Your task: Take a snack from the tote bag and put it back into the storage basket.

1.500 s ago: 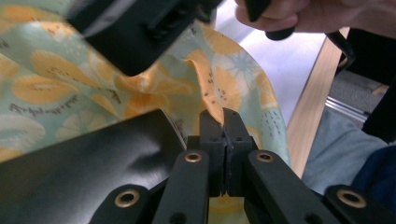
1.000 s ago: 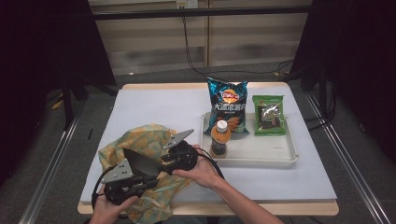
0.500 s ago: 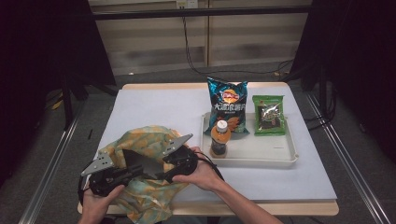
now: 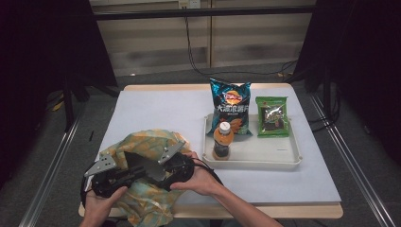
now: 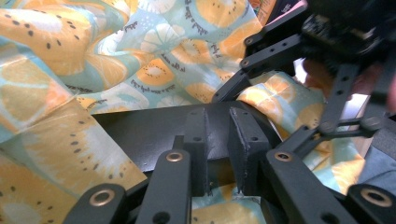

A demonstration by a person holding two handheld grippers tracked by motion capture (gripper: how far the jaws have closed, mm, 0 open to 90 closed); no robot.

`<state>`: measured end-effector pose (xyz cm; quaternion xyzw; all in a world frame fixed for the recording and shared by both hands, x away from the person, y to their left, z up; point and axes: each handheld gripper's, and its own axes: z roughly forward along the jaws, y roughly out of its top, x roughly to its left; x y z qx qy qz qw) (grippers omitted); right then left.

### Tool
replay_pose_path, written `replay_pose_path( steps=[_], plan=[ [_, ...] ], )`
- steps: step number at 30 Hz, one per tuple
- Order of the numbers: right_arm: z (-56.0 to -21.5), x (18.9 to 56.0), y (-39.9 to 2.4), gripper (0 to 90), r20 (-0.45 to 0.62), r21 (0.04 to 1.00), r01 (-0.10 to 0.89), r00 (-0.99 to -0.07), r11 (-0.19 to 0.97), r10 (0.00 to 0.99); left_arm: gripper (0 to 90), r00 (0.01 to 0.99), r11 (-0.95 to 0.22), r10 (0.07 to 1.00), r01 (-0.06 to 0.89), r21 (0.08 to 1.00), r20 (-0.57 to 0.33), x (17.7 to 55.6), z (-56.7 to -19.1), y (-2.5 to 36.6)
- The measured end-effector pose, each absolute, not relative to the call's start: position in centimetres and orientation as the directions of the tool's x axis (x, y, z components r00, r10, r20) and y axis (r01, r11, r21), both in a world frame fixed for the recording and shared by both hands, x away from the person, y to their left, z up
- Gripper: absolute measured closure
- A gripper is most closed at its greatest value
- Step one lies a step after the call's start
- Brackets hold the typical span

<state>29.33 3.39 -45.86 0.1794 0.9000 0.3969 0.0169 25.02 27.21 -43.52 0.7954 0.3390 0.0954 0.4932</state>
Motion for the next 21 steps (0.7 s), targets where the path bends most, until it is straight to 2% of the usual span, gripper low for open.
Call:
replay_pose_path(
  steps=[1, 2, 5, 7, 12, 21],
  plan=[
    [-46.1, 29.5, 3.4, 30.3, 0.118, 0.714, 0.314, -0.935, 0.625, 0.334, 77.7, 0.755, -0.285, 0.630, 0.445, 0.849, -0.184, 25.0, -43.5, 27.2],
    [-46.0, 29.7, 3.0, 38.8, 0.093, 0.739, 0.299, -0.933, 0.604, 0.348, 77.7, 0.757, -0.287, 0.628, 0.443, 0.849, -0.183, 25.0, -43.6, 27.2],
    [-45.9, 30.1, 2.6, 39.2, 0.077, 0.731, 0.297, -0.931, 0.615, 0.358, 77.7, 0.757, -0.294, 0.627, 0.447, 0.845, -0.183, 25.1, -43.7, 27.2],
    [-45.8, 30.8, 1.7, 35.1, 0.074, 0.732, 0.324, -0.912, 0.600, 0.403, 77.4, 0.763, -0.308, 0.622, 0.445, 0.841, -0.176, 25.1, -43.8, 27.1],
    [-46.3, 30.5, 0.5, 29.6, 0.089, 0.726, 0.339, -0.909, 0.598, 0.408, 77.0, 0.764, -0.319, 0.619, 0.458, 0.830, -0.184, 25.2, -44.0, 26.9],
    [-46.9, 30.1, 0.2, 25.8, 0.107, 0.740, 0.346, -0.907, 0.576, 0.408, 73.6, 0.764, -0.324, 0.621, 0.455, 0.829, -0.177, 25.3, -44.0, 26.8]
  ],
)
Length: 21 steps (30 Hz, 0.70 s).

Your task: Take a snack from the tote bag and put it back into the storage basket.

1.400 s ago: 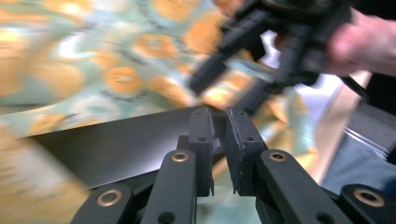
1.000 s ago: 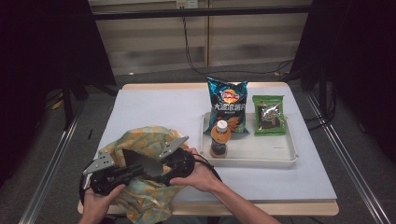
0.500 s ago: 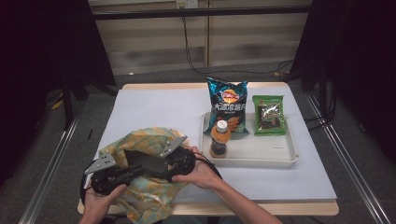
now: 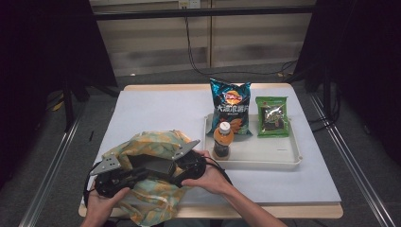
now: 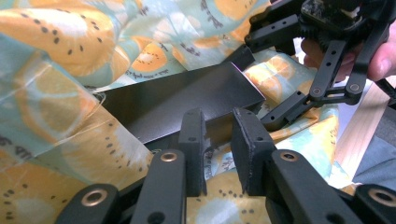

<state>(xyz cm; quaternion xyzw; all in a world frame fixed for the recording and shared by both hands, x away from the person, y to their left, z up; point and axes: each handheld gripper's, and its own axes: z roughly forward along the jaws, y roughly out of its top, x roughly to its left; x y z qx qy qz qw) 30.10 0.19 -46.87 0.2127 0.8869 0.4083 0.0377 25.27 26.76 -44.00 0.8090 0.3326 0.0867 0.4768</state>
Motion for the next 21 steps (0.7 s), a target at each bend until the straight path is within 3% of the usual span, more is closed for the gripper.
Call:
replay_pose_path(
  steps=[3, 6, 8, 10, 11, 14, 17, 21],
  plan=[
    [-46.6, 30.2, 0.4, 25.8, 0.111, 0.748, 0.347, -0.906, 0.566, 0.408, 73.2, 0.764, -0.323, 0.621, 0.455, 0.830, -0.177, 25.2, -44.0, 26.8],
    [-46.5, 30.8, 1.4, 27.3, 0.109, 0.751, 0.333, -0.914, 0.570, 0.390, 65.0, 0.749, -0.304, 0.637, 0.460, 0.834, -0.181, 25.2, -44.0, 26.9],
    [-46.6, 31.1, 1.8, 27.9, 0.109, 0.747, 0.336, -0.914, 0.574, 0.392, 65.2, 0.753, -0.300, 0.633, 0.453, 0.839, -0.180, 25.2, -43.9, 27.0],
    [-46.8, 31.3, 2.0, 30.5, 0.115, 0.746, 0.336, -0.916, 0.576, 0.385, 65.1, 0.749, -0.293, 0.638, 0.454, 0.841, -0.182, 25.1, -43.8, 27.0],
    [-47.0, 31.4, 2.3, 38.7, 0.117, 0.742, 0.333, -0.919, 0.581, 0.377, 64.4, 0.746, -0.294, 0.641, 0.454, 0.841, -0.179, 25.1, -43.8, 27.1],
    [-47.0, 31.3, 2.4, 41.6, 0.102, 0.754, 0.323, -0.918, 0.572, 0.383, 61.5, 0.744, -0.288, 0.643, 0.453, 0.844, -0.180, 25.1, -43.8, 27.2],
    [-46.7, 31.4, 2.3, 42.0, 0.102, 0.757, 0.321, -0.918, 0.569, 0.383, 54.6, 0.735, -0.279, 0.656, 0.445, 0.851, -0.170, 25.0, -43.7, 27.2],
    [-45.6, 31.5, 2.1, 42.6, 0.086, 0.765, 0.306, -0.920, 0.567, 0.382, 52.2, 0.724, -0.262, 0.668, 0.443, 0.858, -0.169, 24.9, -43.5, 27.5]
  ],
)
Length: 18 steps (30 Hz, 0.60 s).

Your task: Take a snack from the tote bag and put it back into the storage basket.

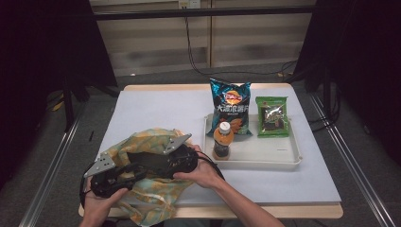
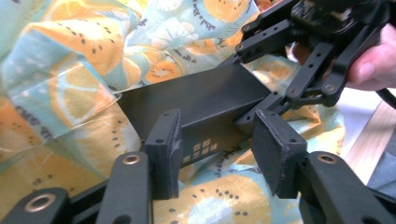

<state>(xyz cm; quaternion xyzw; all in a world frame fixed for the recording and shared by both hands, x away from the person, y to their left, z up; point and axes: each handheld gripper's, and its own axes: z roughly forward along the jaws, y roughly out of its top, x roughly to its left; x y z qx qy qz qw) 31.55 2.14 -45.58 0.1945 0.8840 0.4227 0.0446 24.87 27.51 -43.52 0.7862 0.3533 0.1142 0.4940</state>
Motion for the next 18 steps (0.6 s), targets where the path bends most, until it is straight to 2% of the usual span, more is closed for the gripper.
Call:
replay_pose_path(
  steps=[18],
  plan=[
    [-42.7, 32.5, 2.2, 43.2, 0.100, 0.744, 0.318, -0.923, 0.588, 0.372, 52.5, 0.725, -0.265, 0.668, 0.443, 0.856, -0.168, 24.8, -43.5, 27.6]
  ],
)
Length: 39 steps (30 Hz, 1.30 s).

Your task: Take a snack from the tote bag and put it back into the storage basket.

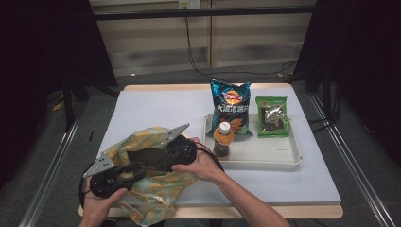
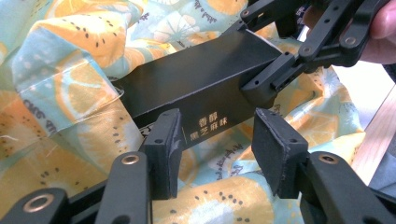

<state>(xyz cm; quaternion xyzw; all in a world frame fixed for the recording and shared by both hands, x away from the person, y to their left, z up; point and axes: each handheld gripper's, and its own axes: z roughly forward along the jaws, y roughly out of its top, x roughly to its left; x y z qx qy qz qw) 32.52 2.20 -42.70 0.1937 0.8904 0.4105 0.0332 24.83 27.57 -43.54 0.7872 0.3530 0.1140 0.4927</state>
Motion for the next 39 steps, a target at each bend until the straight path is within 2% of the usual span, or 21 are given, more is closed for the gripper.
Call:
replay_pose_path(
  steps=[11, 20, 39],
  plan=[
    [-41.7, 32.9, 1.8, 43.5, 0.112, 0.738, 0.321, -0.926, 0.593, 0.361, 52.0, 0.712, -0.247, 0.679, 0.451, 0.858, -0.180, 25.2, -43.8, 28.2],
    [-40.7, 32.2, 1.0, 43.6, 0.087, 0.741, 0.306, -0.926, 0.598, 0.366, 45.8, 0.708, -0.233, 0.685, 0.439, 0.868, -0.174, 24.5, -43.4, 28.0],
    [-40.4, 30.8, -2.0, 43.6, 0.118, 0.761, 0.327, -0.919, 0.560, 0.376, 37.7, 0.681, -0.152, 0.704, 0.423, 0.893, -0.202, 24.6, -42.9, 28.9]
  ],
)
